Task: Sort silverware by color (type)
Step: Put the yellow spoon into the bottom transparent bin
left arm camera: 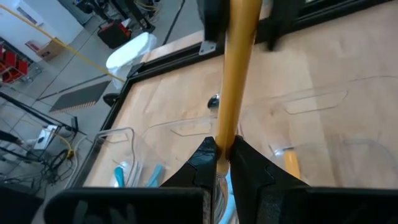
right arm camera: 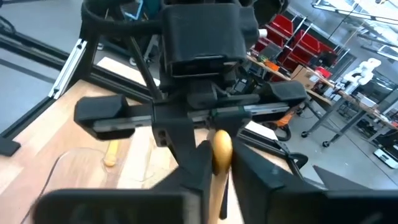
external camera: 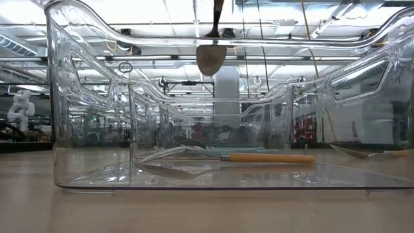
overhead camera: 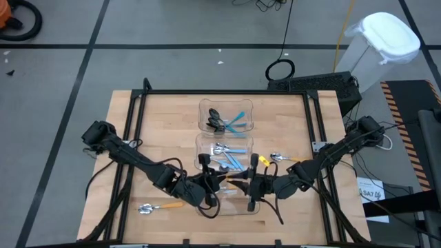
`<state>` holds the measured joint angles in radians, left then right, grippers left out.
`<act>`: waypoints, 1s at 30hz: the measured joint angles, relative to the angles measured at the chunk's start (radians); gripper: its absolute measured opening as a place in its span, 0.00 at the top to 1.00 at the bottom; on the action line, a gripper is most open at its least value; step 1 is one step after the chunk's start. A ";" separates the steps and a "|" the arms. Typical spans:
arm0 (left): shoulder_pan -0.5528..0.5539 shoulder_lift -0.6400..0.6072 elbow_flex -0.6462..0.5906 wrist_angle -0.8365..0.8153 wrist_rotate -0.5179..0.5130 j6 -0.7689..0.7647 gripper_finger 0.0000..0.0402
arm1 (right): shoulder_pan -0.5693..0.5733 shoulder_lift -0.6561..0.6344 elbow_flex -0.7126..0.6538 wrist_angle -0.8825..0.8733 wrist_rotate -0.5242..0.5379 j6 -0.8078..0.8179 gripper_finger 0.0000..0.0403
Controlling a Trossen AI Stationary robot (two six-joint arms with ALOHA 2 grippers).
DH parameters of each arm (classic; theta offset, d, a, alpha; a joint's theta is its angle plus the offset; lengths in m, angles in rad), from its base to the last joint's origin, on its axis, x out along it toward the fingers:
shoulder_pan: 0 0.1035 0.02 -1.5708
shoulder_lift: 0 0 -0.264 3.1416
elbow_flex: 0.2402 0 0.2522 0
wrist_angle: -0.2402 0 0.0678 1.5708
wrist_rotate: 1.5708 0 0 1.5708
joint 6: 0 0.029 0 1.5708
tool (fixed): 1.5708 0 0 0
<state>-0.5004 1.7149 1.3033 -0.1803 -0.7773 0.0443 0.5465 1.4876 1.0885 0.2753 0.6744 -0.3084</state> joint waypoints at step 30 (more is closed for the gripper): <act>-0.068 -0.001 0.000 0.060 -0.038 0.063 0.65 | 0.196 -0.188 0.000 -0.260 0.004 0.066 0.94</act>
<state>-0.5686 1.7142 1.3033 -0.1199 -0.8156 0.1069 0.7429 1.3000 1.0885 0.0151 0.6781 -0.2426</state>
